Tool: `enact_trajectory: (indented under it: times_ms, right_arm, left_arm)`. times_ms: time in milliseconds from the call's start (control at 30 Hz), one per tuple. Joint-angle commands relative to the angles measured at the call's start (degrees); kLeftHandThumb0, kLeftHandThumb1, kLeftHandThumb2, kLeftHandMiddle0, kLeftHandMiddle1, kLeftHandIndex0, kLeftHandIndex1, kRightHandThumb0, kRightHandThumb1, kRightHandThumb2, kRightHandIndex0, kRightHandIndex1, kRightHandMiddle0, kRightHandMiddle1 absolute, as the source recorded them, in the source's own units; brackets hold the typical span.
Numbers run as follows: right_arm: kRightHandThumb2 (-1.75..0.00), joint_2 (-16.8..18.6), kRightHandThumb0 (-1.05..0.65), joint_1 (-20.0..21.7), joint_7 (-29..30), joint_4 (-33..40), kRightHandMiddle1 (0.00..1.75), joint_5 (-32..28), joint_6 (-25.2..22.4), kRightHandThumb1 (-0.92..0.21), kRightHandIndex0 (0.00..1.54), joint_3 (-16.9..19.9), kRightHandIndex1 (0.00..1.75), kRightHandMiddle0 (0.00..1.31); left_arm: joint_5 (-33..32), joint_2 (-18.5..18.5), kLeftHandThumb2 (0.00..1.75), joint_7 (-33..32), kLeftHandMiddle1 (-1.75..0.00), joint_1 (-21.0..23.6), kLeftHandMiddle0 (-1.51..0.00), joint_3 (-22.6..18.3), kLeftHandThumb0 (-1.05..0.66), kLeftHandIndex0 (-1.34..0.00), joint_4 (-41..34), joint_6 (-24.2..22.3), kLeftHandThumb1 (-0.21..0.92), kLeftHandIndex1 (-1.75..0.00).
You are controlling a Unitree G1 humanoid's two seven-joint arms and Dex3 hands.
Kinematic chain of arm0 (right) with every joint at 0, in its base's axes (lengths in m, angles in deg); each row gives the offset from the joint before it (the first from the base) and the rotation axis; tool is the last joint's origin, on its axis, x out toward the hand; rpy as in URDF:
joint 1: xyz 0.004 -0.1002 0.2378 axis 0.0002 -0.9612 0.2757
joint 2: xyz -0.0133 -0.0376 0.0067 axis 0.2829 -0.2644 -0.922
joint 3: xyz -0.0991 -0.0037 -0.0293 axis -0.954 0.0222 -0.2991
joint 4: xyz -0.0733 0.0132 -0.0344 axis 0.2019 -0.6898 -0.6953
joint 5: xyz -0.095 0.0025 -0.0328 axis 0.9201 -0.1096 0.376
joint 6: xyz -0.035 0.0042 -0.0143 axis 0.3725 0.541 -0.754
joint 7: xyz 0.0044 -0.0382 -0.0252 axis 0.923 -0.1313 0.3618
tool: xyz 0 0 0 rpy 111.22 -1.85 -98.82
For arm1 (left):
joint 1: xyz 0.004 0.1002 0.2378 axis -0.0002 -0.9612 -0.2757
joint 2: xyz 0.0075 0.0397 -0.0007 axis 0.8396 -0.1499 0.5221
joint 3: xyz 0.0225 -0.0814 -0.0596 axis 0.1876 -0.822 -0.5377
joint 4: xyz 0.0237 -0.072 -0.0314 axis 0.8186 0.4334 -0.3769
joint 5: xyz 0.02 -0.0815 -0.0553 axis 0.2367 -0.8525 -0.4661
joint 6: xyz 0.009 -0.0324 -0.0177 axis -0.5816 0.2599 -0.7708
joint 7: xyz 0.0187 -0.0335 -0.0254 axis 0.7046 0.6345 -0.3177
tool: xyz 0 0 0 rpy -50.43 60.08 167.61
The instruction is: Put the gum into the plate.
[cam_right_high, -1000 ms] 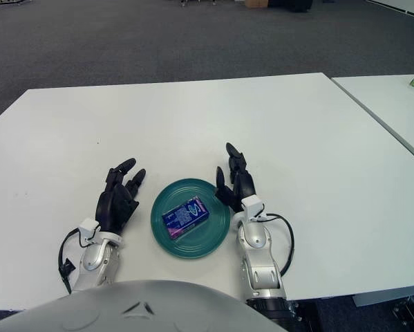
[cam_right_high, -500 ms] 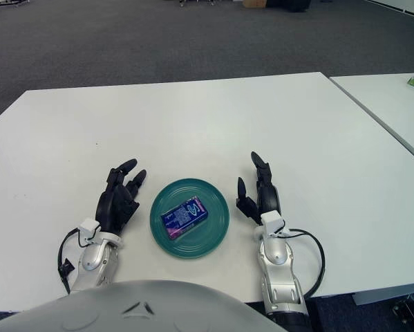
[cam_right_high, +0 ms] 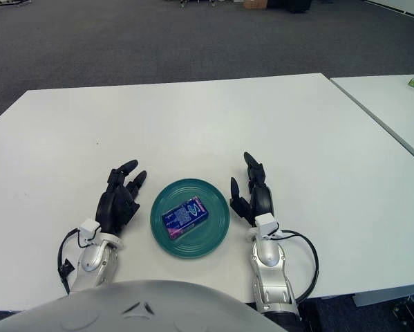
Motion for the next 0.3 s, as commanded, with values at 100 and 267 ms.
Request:
enact_trajectory:
  times_ms: [100,267]
  right_arm:
    - [-0.64,1.31,-0.81,-1.74,-0.44,-4.12,0.50,-1.77,-2.12,-0.92,0.11,0.25,0.02,0.00]
    - [-0.67,1.38,-0.81,-1.85,-0.35,-4.82,0.50,-1.45,-1.95,-0.92,0.12,0.11,0.02,0.00]
  left_arm:
    - [0.35,-0.70,1.04,-1.42,-0.30,-2.23,-0.51,-0.47,-0.97,-0.10,0.74,-2.28,0.92,-1.00]
    - [0.25,-0.93,1.04,-1.64,-0.30,-2.47,-0.50,-0.53,-0.96,-0.09,0.81,-1.99,0.92,-0.99]
